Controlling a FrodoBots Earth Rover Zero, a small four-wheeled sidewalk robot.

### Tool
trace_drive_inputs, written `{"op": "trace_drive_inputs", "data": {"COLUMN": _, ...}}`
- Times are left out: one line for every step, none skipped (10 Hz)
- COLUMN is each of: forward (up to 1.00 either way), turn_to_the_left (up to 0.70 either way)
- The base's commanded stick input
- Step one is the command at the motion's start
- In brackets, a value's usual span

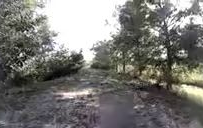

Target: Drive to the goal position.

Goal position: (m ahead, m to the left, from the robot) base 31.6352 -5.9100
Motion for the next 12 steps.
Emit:
{"op": "trace_drive_inputs", "data": {"forward": 0.85, "turn_to_the_left": 0.0}}
{"op": "trace_drive_inputs", "data": {"forward": 0.85, "turn_to_the_left": 0.0}}
{"op": "trace_drive_inputs", "data": {"forward": 0.85, "turn_to_the_left": 0.0}}
{"op": "trace_drive_inputs", "data": {"forward": 0.85, "turn_to_the_left": 0.0}}
{"op": "trace_drive_inputs", "data": {"forward": 0.85, "turn_to_the_left": 0.0}}
{"op": "trace_drive_inputs", "data": {"forward": 0.85, "turn_to_the_left": 0.0}}
{"op": "trace_drive_inputs", "data": {"forward": 0.85, "turn_to_the_left": 0.0}}
{"op": "trace_drive_inputs", "data": {"forward": 0.85, "turn_to_the_left": 0.0}}
{"op": "trace_drive_inputs", "data": {"forward": 0.85, "turn_to_the_left": 0.0}}
{"op": "trace_drive_inputs", "data": {"forward": 0.85, "turn_to_the_left": -0.15}}
{"op": "trace_drive_inputs", "data": {"forward": 0.85, "turn_to_the_left": -0.34}}
{"op": "trace_drive_inputs", "data": {"forward": 0.85, "turn_to_the_left": -0.15}}
